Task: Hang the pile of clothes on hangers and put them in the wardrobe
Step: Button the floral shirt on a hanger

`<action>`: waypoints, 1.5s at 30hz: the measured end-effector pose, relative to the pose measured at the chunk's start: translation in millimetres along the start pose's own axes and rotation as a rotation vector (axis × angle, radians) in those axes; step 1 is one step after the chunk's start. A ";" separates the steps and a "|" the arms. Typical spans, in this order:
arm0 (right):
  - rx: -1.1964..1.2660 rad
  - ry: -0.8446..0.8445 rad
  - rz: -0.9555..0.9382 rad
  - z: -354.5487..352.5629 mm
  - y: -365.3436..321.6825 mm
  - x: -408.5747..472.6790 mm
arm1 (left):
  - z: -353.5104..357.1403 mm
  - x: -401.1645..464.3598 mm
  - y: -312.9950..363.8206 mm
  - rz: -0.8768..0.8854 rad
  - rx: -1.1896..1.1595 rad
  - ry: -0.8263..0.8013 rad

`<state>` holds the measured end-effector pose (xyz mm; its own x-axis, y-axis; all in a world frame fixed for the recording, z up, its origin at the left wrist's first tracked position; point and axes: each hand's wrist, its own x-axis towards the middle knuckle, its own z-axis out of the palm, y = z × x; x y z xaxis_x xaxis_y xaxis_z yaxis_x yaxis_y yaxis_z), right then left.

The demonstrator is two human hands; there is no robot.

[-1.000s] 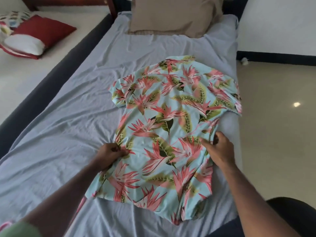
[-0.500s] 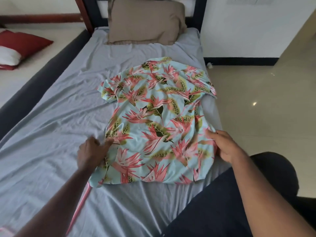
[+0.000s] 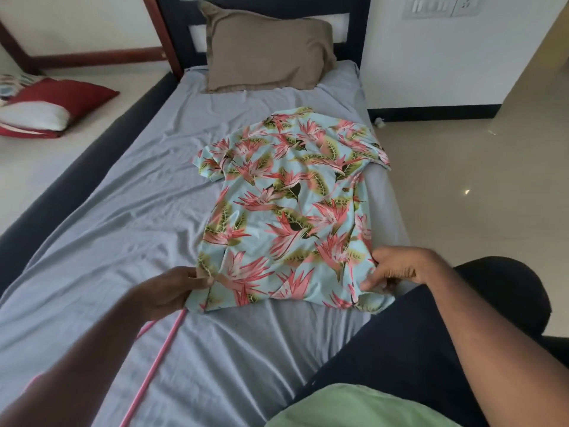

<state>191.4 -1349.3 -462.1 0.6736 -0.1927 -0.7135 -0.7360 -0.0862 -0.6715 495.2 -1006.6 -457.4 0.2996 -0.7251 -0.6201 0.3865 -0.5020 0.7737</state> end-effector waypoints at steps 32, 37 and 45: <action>-0.768 0.589 -0.299 40.1 -34.7 -9.9 | 67.9 -14.3 -5.0 0.596 1.250 0.292; -0.828 0.314 -0.408 69.1 -33.1 0.9 | 126.5 30.8 -29.9 0.776 1.691 0.046; -0.800 0.470 -0.577 73.0 -19.0 -5.0 | 128.8 74.3 33.0 0.649 1.022 0.472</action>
<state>207.0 -1275.3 -460.3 0.9633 -0.2587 -0.0716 -0.2636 -0.8609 -0.4352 417.9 -1137.7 -461.2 0.5371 -0.8398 0.0794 -0.7174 -0.4053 0.5666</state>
